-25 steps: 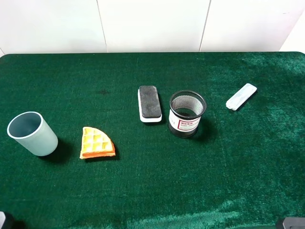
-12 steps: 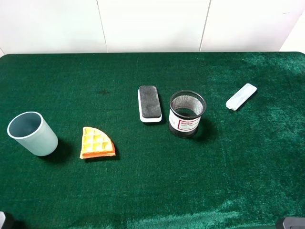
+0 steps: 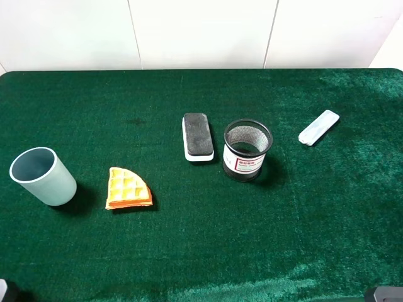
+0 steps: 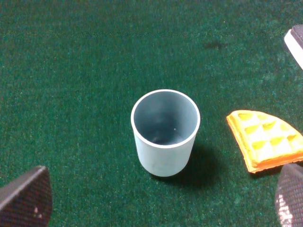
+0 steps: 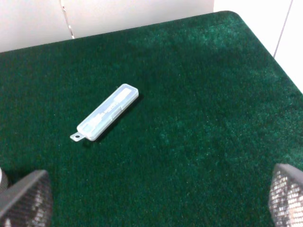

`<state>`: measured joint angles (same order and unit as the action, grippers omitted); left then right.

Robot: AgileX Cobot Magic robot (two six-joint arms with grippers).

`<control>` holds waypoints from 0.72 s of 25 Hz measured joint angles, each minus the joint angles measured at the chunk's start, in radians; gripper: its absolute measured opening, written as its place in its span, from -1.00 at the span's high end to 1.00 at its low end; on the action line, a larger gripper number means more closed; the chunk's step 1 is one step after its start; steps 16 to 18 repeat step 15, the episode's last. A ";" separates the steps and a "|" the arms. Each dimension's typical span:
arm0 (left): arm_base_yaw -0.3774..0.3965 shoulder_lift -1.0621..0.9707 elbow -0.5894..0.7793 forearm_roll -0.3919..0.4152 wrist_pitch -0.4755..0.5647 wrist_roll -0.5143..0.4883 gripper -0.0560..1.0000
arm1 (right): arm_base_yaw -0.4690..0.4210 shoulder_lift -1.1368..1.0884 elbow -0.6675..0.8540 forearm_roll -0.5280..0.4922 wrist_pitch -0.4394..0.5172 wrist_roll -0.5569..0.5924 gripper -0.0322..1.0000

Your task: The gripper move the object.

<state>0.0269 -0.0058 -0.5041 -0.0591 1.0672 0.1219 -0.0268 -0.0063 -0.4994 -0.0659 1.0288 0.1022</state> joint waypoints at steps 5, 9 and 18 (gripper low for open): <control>0.000 0.000 0.000 0.000 0.000 0.000 -0.91 | 0.000 0.000 0.000 0.001 0.000 -0.001 -0.41; 0.000 0.000 0.000 0.000 0.000 0.000 -0.91 | 0.000 0.000 0.000 0.001 0.000 -0.001 -0.41; 0.000 0.000 0.000 0.000 0.000 0.000 -0.91 | 0.000 0.000 0.000 0.001 0.000 -0.001 -0.41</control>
